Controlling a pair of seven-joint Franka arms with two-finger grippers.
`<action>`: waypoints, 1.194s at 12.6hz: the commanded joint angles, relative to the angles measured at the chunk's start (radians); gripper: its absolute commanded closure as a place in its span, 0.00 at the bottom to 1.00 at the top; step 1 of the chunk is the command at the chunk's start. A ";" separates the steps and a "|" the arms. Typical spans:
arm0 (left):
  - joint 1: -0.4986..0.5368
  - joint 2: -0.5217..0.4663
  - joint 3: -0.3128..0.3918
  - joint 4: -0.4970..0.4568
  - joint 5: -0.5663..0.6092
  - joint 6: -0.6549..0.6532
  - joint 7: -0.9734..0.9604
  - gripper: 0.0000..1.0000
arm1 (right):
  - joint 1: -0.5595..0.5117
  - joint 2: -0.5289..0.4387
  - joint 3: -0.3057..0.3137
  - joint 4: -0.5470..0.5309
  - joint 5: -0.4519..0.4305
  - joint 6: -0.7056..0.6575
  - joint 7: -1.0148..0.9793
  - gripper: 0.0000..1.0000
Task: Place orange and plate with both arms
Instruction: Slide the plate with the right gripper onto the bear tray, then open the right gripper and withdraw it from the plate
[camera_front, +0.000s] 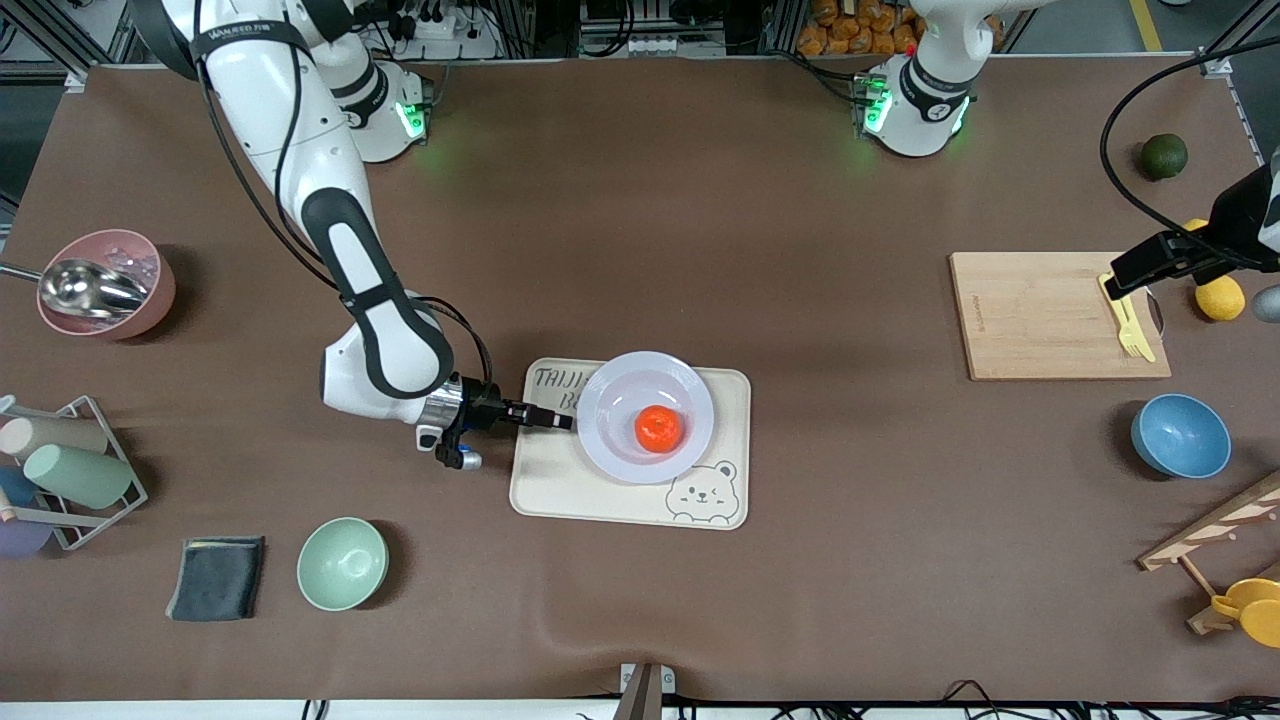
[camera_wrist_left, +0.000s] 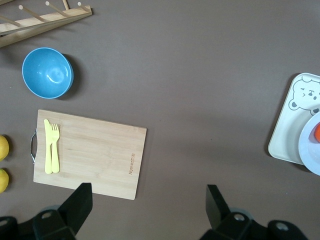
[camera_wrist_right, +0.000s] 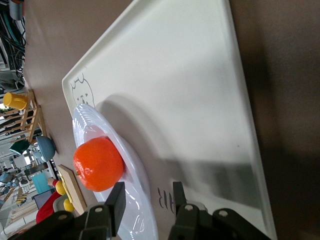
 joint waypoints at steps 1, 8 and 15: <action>0.000 -0.001 0.000 -0.001 -0.011 0.012 0.010 0.00 | -0.047 -0.048 0.002 -0.011 -0.114 -0.066 0.094 0.48; 0.000 -0.003 0.000 -0.001 -0.010 0.010 0.010 0.00 | -0.202 -0.140 -0.058 -0.011 -0.439 -0.362 0.155 0.35; 0.001 -0.006 -0.018 -0.001 -0.010 0.007 0.008 0.00 | -0.363 -0.156 -0.066 0.010 -0.680 -0.486 0.016 0.04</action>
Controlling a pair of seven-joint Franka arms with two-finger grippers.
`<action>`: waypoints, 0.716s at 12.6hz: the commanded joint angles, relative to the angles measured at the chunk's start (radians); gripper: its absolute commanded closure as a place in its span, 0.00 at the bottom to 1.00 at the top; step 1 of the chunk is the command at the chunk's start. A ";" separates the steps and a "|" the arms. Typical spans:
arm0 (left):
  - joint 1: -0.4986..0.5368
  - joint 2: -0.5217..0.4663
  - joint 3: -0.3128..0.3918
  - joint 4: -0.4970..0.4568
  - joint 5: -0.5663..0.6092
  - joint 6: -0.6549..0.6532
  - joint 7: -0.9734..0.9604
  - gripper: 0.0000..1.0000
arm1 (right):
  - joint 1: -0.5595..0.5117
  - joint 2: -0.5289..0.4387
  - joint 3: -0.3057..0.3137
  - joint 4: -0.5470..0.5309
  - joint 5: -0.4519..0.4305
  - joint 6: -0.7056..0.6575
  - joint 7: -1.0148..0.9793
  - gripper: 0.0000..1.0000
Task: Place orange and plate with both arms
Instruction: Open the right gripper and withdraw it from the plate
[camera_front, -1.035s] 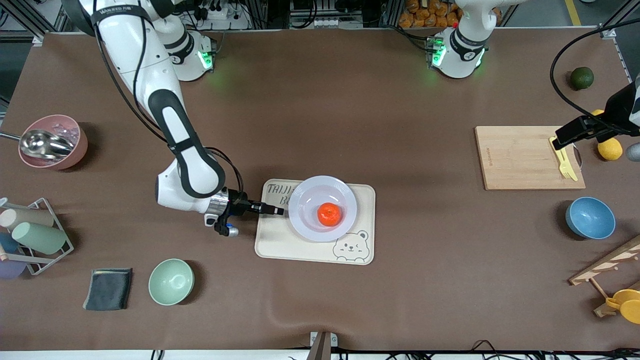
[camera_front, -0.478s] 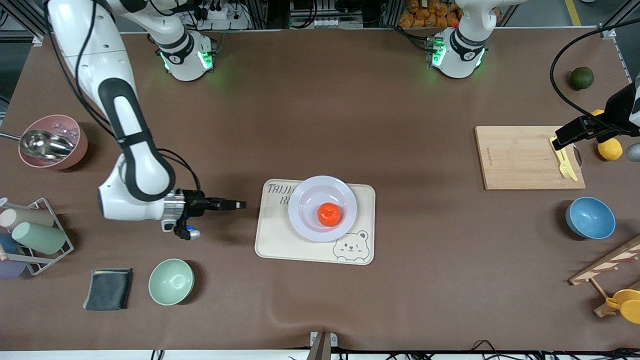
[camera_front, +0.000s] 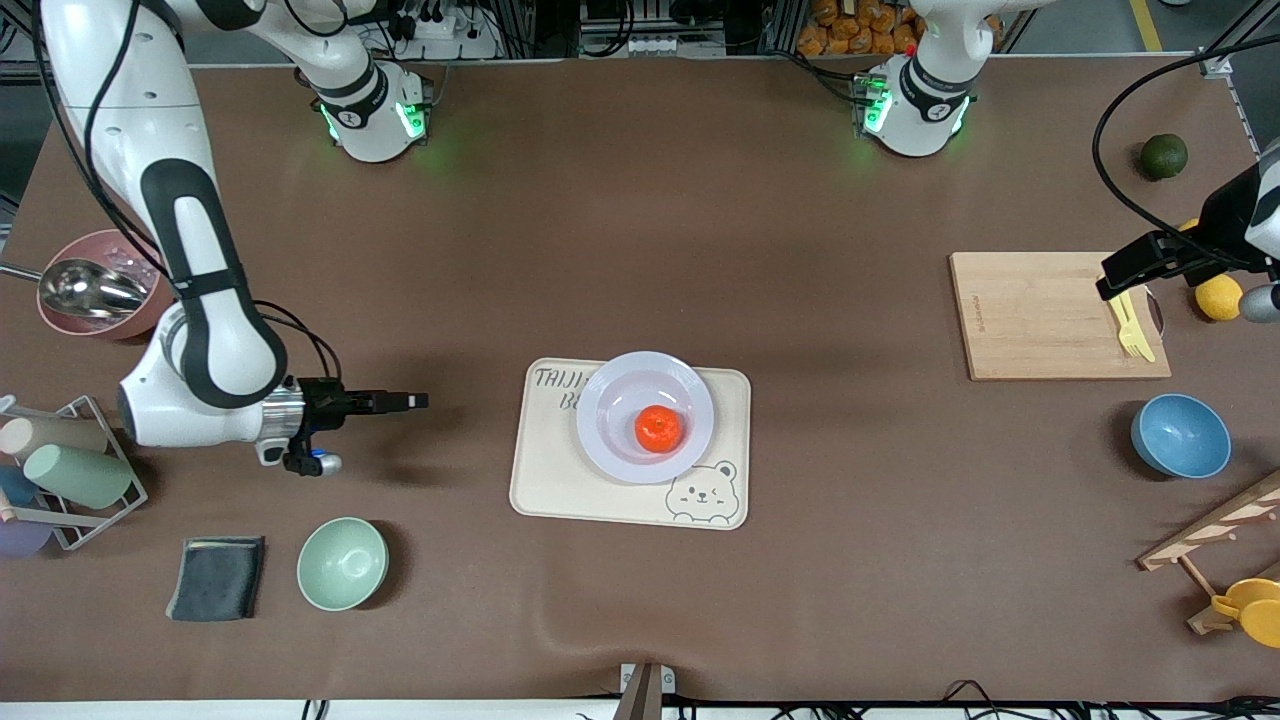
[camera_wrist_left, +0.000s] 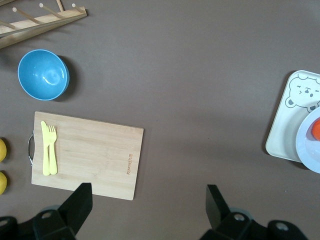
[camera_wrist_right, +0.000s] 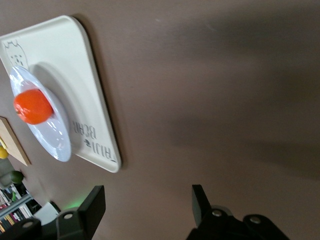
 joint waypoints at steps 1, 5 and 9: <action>0.001 -0.006 -0.002 -0.001 -0.010 0.005 0.008 0.00 | -0.070 -0.059 0.014 0.007 -0.118 -0.078 -0.022 0.00; 0.001 -0.006 -0.002 -0.001 -0.010 0.007 0.008 0.00 | -0.135 -0.174 0.017 0.007 -0.316 -0.143 -0.025 0.00; 0.001 -0.005 -0.002 -0.002 -0.010 0.008 0.008 0.00 | -0.143 -0.313 0.021 0.005 -0.493 -0.175 -0.025 0.00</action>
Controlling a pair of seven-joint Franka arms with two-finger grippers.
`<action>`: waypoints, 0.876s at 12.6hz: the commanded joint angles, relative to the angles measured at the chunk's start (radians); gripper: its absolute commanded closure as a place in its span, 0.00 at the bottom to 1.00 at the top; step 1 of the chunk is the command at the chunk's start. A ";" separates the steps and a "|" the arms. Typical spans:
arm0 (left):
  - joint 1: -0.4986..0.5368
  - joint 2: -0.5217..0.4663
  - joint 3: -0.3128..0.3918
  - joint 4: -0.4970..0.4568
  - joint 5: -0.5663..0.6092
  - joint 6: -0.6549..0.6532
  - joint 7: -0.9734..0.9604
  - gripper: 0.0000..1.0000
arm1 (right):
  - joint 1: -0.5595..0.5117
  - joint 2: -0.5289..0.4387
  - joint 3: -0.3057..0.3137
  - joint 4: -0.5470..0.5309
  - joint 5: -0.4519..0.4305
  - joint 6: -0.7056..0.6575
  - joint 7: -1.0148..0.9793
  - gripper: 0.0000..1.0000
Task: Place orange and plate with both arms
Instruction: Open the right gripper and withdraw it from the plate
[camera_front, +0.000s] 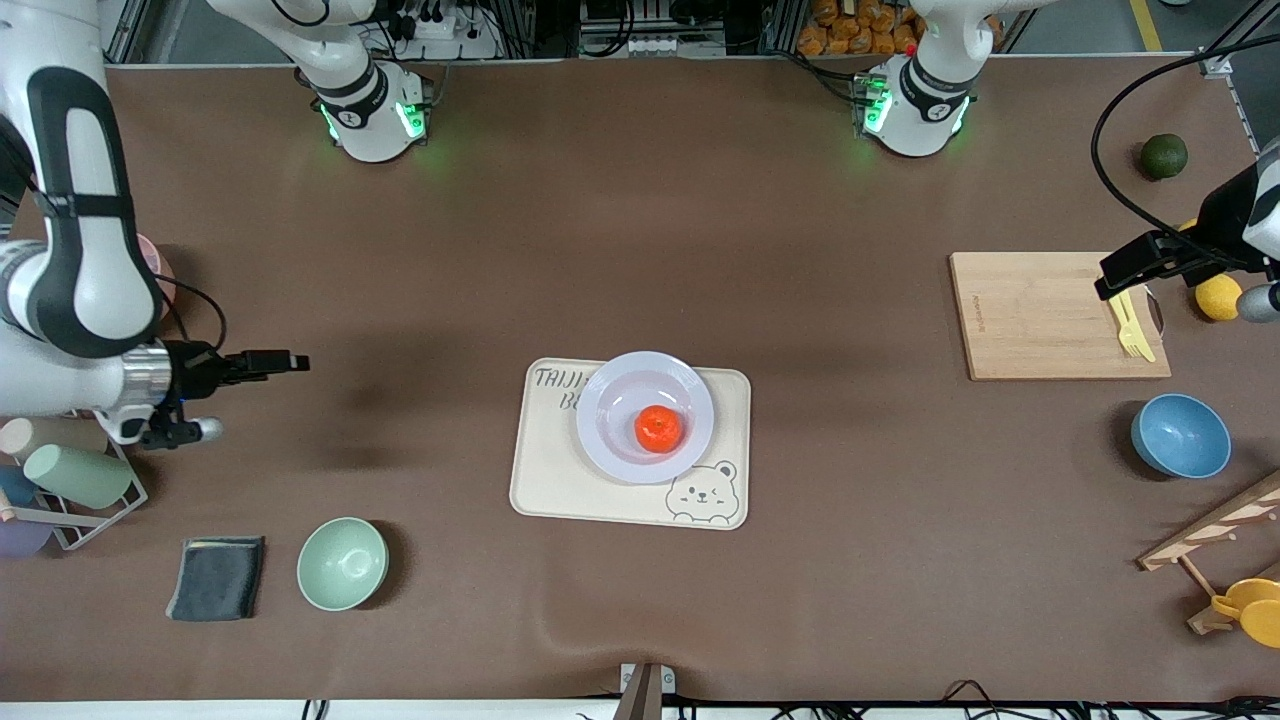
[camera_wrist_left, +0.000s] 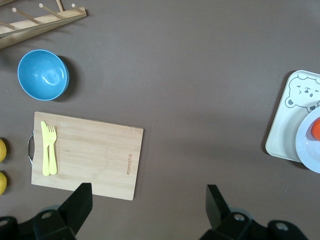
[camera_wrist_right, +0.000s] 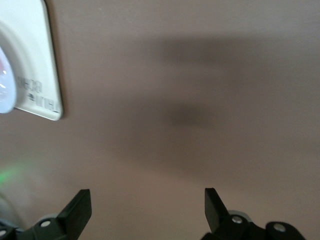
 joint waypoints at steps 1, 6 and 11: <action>0.001 -0.003 -0.001 -0.002 -0.010 0.008 0.008 0.00 | -0.011 -0.127 0.022 -0.023 -0.096 -0.035 0.001 0.00; 0.004 -0.005 -0.003 -0.001 -0.010 0.009 0.011 0.00 | 0.031 -0.262 0.010 -0.004 -0.161 -0.083 0.017 0.00; 0.003 -0.005 -0.003 -0.001 -0.011 0.008 0.017 0.00 | 0.046 -0.362 0.022 0.052 -0.224 -0.153 0.021 0.00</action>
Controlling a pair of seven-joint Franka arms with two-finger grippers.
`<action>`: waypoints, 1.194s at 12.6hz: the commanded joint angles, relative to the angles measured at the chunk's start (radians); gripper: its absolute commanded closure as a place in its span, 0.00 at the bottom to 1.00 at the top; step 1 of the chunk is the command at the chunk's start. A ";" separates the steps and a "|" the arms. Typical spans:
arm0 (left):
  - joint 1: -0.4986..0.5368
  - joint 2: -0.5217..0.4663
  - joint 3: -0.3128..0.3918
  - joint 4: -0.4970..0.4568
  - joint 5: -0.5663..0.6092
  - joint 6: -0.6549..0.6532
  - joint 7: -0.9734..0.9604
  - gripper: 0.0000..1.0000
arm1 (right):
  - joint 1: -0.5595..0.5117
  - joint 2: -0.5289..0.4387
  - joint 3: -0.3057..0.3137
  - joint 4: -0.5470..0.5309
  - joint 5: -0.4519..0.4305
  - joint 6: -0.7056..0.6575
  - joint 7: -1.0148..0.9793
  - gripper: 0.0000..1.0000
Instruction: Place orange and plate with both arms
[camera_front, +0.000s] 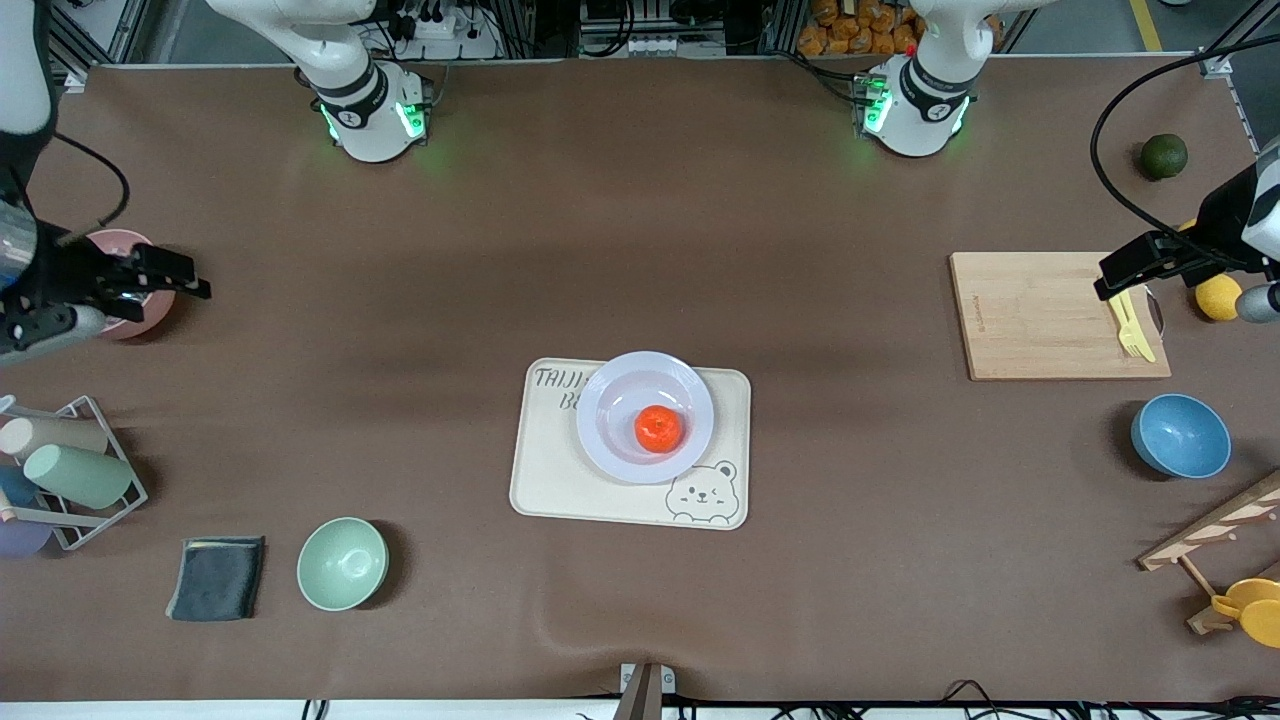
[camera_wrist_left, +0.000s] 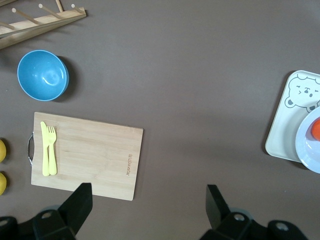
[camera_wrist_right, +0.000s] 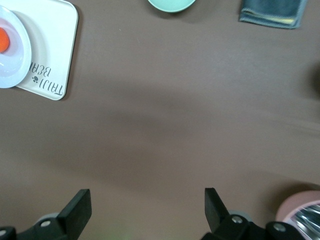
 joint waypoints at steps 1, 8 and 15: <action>0.005 -0.005 -0.002 0.000 -0.011 0.008 0.019 0.00 | 0.030 -0.045 0.009 0.017 -0.040 -0.022 0.021 0.00; 0.003 -0.005 -0.001 0.007 0.014 0.011 0.037 0.00 | 0.040 -0.041 0.009 0.019 -0.155 0.041 0.018 0.00; 0.000 0.007 -0.002 0.038 0.012 0.014 0.059 0.00 | 0.041 -0.038 0.010 0.017 -0.153 0.020 0.131 0.00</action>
